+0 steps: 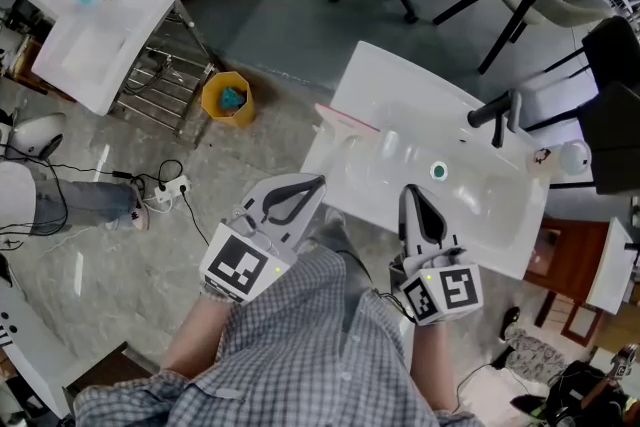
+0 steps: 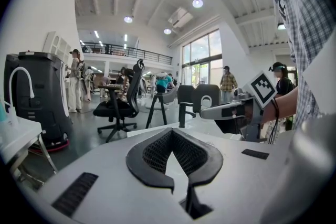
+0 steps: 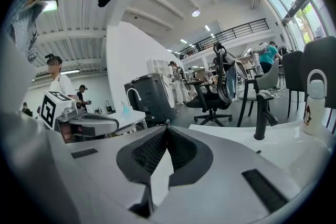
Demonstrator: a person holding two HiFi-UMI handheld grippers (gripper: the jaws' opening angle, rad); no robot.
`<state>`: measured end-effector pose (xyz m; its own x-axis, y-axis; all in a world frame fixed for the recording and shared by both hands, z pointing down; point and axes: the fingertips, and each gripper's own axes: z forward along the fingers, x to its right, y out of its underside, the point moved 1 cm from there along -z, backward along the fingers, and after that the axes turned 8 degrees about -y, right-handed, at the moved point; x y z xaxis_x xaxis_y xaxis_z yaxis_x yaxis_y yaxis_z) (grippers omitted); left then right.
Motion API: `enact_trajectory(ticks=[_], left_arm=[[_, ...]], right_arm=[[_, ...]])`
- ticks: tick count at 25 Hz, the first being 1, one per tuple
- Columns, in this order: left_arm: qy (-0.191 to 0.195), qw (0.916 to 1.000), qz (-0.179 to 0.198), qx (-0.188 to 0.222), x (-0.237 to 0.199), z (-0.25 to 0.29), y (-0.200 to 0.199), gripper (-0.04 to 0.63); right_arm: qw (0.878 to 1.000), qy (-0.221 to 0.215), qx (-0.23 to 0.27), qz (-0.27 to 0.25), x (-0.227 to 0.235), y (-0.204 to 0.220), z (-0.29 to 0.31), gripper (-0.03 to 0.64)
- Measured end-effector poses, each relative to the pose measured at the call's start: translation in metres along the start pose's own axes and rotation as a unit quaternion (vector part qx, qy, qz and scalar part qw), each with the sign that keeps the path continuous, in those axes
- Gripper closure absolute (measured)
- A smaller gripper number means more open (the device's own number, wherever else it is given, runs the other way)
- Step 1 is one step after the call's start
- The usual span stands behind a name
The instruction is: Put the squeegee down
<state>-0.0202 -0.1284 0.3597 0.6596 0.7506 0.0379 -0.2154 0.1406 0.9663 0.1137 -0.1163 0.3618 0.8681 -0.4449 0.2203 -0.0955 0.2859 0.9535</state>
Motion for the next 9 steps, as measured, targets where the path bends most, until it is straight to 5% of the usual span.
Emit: enact_trajectory(ticks=[9], left_arm=[[0.003, 1.0, 0.007, 0.001, 0.0033, 0.0022, -0.0016, 0.591]], right_arm=[[1.0, -0.001, -0.003, -0.001, 0.0002, 0.0, 0.0002, 0.609]])
